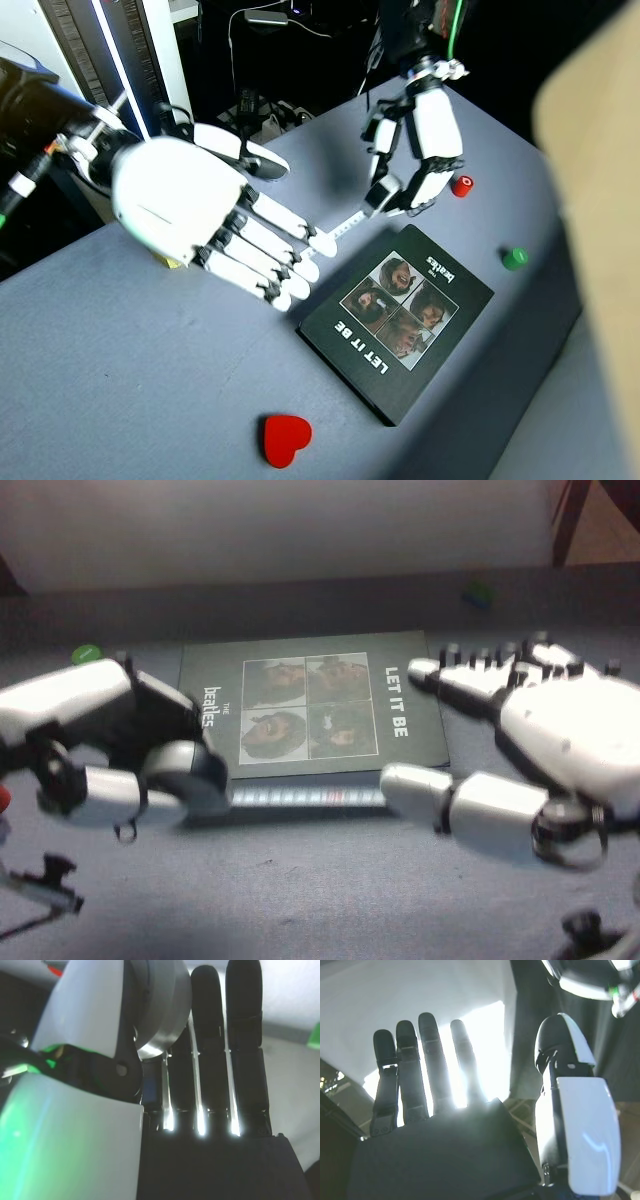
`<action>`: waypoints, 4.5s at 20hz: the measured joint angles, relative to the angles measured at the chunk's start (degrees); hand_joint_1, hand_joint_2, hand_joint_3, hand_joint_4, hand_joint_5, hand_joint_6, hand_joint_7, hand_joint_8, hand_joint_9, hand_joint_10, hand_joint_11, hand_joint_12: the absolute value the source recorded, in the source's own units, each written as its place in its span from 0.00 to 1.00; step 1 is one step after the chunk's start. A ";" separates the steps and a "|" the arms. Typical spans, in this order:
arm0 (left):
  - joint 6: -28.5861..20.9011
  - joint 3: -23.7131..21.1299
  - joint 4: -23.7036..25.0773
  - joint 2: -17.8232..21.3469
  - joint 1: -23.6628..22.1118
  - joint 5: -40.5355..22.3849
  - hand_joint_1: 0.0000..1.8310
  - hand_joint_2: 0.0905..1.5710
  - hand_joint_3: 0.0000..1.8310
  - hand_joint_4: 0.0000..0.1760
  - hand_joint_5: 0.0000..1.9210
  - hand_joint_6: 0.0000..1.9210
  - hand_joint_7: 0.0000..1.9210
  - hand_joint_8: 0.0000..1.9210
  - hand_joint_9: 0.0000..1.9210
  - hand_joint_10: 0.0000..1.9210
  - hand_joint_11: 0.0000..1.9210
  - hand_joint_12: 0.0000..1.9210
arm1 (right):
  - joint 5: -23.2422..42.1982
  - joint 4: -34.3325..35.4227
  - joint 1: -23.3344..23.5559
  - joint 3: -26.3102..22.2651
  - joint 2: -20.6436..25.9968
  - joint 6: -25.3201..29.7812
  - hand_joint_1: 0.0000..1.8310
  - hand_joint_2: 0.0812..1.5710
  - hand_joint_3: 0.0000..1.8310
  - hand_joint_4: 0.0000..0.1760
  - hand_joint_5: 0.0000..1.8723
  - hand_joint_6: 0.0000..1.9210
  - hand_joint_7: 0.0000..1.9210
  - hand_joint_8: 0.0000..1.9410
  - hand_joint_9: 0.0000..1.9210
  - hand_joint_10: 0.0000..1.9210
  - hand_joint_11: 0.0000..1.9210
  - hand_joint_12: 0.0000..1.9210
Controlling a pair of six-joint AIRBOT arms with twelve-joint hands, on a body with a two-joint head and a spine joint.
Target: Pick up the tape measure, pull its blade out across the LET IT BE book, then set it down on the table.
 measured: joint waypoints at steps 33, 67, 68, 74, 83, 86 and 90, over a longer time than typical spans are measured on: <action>0.20 11.02 2.69 -1.60 -15.39 17.49 0.76 0.66 0.00 0.00 0.48 0.49 0.58 0.33 0.56 0.54 0.53 0.40 | 5.05 44.48 26.21 13.33 -12.87 -36.87 0.58 0.73 0.00 0.00 0.34 0.01 0.36 0.01 0.32 0.03 0.06 0.60; -0.42 11.15 2.91 -1.64 -15.47 17.59 0.76 0.66 0.00 0.00 0.49 0.48 0.59 0.32 0.55 0.55 0.52 0.43 | 5.66 42.80 22.84 17.75 -16.79 -38.10 0.58 0.74 0.00 0.00 0.39 0.01 0.40 0.02 0.35 0.03 0.08 0.60; -0.42 11.17 2.93 -1.64 -15.47 17.59 0.76 0.66 0.00 0.00 0.49 0.48 0.59 0.32 0.55 0.55 0.52 0.43 | 5.55 42.80 22.84 17.75 -16.79 -38.10 0.57 0.74 0.00 0.00 0.39 0.01 0.40 0.02 0.35 0.03 0.09 0.61; -0.57 11.15 2.91 -1.64 -15.47 17.59 0.76 0.66 0.00 0.00 0.49 0.48 0.59 0.32 0.55 0.55 0.52 0.43 | 5.62 42.97 22.43 17.75 -16.79 -38.07 0.56 0.76 0.00 0.00 0.39 0.01 0.41 0.02 0.37 0.04 0.10 0.61; -0.87 11.17 2.91 -1.64 -15.47 17.57 0.76 0.66 0.00 0.00 0.49 0.48 0.59 0.33 0.55 0.55 0.52 0.42 | 5.44 42.80 22.43 17.75 -16.79 -38.10 0.56 0.75 0.00 0.00 0.40 0.01 0.43 0.02 0.38 0.04 0.11 0.61; -0.87 11.15 2.91 -1.64 -15.47 17.57 0.76 0.66 0.00 0.00 0.49 0.48 0.59 0.33 0.55 0.55 0.52 0.42 | 5.44 42.86 22.43 17.75 -16.79 -38.10 0.57 0.75 0.00 0.00 0.41 0.01 0.42 0.02 0.37 0.04 0.11 0.62; -0.92 11.17 2.91 -1.64 -15.47 17.57 0.76 0.66 0.00 0.00 0.49 0.48 0.59 0.32 0.55 0.55 0.52 0.42 | 5.46 42.86 22.56 17.75 -16.79 -38.10 0.57 0.75 0.00 0.00 0.41 0.01 0.42 0.02 0.37 0.04 0.10 0.61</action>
